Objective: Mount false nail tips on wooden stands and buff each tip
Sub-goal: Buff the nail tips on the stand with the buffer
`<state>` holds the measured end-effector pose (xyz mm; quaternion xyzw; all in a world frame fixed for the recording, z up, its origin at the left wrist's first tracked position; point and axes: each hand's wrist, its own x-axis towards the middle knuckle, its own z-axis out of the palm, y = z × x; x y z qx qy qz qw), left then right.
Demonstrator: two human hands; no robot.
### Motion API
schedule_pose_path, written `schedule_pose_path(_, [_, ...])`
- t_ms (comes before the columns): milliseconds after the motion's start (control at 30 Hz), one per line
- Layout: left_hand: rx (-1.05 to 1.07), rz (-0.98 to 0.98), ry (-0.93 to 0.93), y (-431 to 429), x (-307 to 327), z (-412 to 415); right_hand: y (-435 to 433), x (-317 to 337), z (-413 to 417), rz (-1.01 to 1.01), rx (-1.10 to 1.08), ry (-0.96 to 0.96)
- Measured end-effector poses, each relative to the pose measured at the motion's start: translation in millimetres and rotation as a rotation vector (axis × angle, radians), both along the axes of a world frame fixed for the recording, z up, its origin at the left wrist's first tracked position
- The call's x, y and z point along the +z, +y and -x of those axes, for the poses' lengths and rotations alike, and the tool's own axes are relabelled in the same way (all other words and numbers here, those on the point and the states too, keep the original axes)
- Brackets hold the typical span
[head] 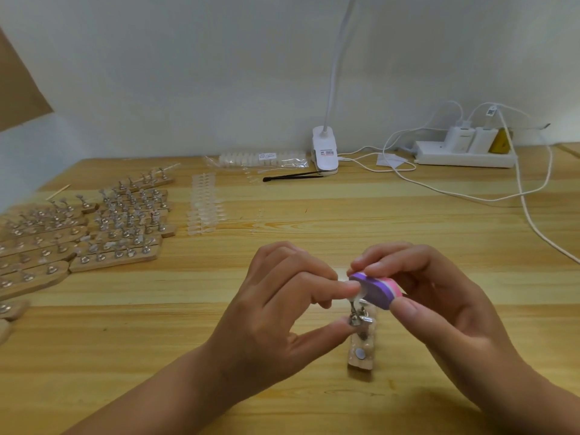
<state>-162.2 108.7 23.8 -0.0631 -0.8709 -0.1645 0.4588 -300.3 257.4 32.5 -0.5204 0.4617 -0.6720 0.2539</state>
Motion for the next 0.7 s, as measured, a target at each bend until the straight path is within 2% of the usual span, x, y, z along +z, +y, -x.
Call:
schedule_pose_path(100, [0.001,-0.014,0.011,-0.6,-0.1,0.3,0.0,1.2,-1.8,0.034,-0.013,0.008])
schedule_pose_path(200, [-0.03,0.005,-0.002,1.8,-1.5,0.4,-0.4,1.1,-1.3,-0.015,0.003,0.005])
schedule_pose_path(333, [-0.004,-0.003,-0.008,-2.0,0.3,0.6,1.4,1.1,0.1,0.005,-0.005,-0.062])
schedule_pose_path(533, [-0.071,0.057,-0.013,4.3,-0.8,0.2,-2.3,1.6,1.2,-0.171,0.194,-0.192])
schedule_pose_path(700, [-0.012,0.043,0.027,-1.2,2.9,-1.4,-2.0,2.9,2.8,-0.084,0.116,-0.23])
